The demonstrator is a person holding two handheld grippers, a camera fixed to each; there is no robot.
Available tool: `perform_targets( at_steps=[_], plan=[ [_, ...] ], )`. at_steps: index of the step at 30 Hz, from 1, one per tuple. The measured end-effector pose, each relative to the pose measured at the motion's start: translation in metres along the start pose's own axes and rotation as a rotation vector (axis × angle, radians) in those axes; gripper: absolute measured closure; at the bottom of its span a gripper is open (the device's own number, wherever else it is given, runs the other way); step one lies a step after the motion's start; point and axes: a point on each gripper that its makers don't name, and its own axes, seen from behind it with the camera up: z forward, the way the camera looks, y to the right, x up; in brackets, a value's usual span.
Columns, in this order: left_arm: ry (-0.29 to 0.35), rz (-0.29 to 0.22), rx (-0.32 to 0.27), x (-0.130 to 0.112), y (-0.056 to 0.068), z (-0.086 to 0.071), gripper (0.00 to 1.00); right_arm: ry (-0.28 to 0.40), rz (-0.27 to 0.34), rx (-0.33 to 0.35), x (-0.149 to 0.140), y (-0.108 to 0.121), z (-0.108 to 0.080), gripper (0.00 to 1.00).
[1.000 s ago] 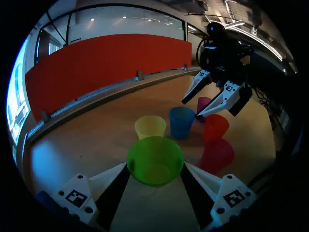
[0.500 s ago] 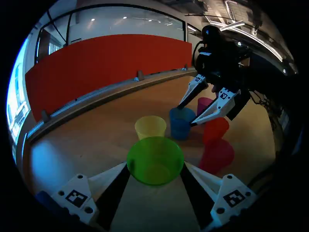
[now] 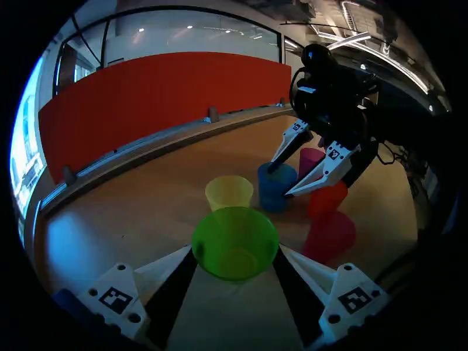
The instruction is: Pour water
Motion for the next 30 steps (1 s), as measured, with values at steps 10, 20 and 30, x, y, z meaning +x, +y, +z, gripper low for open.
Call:
perform_targets(
  at_steps=[10,20,30],
  plan=[
    [0.006,-0.005,-0.004,0.000,0.003,0.000,0.14,0.012,0.010,0.007,0.000,-0.004,0.001,0.10],
    [0.025,-0.019,0.005,0.006,0.003,-0.004,0.14,0.076,0.039,0.014,0.012,-0.007,-0.008,0.11],
    [0.074,-0.024,0.024,0.028,0.010,-0.021,0.14,0.223,0.050,-0.002,0.052,-0.015,-0.048,0.11]
  ],
)
